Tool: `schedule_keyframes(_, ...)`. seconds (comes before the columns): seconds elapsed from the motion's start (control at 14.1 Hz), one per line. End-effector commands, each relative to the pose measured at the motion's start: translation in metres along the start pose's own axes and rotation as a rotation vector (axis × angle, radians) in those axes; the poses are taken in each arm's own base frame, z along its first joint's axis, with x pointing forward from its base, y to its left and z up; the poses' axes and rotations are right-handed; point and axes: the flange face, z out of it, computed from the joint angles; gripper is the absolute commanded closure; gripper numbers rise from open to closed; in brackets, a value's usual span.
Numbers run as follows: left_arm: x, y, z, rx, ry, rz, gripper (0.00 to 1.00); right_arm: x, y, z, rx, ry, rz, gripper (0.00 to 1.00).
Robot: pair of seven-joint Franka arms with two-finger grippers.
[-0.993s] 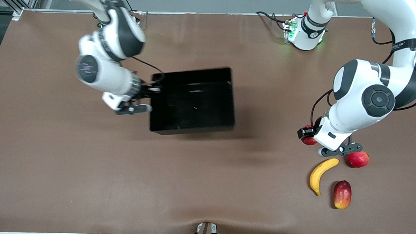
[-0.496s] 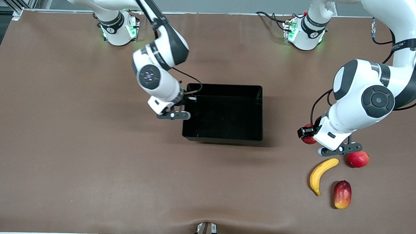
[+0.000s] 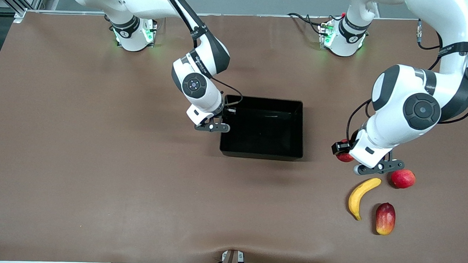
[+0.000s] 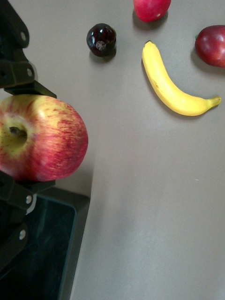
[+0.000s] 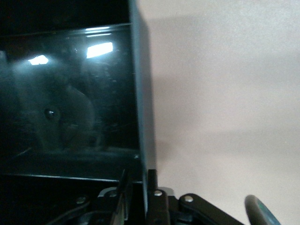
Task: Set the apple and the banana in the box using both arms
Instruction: 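Grip the box wall with the right gripper and slide it toward the fruit, then move the left gripper's apple over the box while the right gripper withdraws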
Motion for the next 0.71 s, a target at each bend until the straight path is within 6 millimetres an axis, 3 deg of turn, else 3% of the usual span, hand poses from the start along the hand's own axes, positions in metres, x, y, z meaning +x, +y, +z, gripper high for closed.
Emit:
schedule_keyframes(0.0,-0.004,0.015,0.0,-0.005,-0.017,-0.032,1.0,0.006,-0.003,-0.009,0.03,0.001,0.038,0.0)
schedule_keyframes(0.14,-0.006,0.025,0.004,-0.001,-0.021,-0.074,1.0,0.008,0.0,-0.016,0.065,-0.017,0.079,0.0)
schedule_keyframes(0.21,-0.007,0.028,0.005,-0.002,-0.02,-0.088,1.0,0.011,0.001,-0.029,0.09,-0.016,0.091,0.0)
schedule_keyframes(0.35,-0.017,0.055,0.019,0.003,-0.035,-0.093,1.0,0.028,0.018,-0.072,0.131,0.019,0.117,0.0)
schedule_keyframes(0.5,-0.028,0.082,0.035,0.017,-0.043,-0.154,1.0,0.032,0.038,-0.102,0.092,-0.057,0.125,0.0)
schedule_keyframes(0.64,-0.04,0.109,0.045,0.008,-0.034,-0.143,1.0,0.051,0.067,-0.148,0.044,-0.144,0.12,0.0)
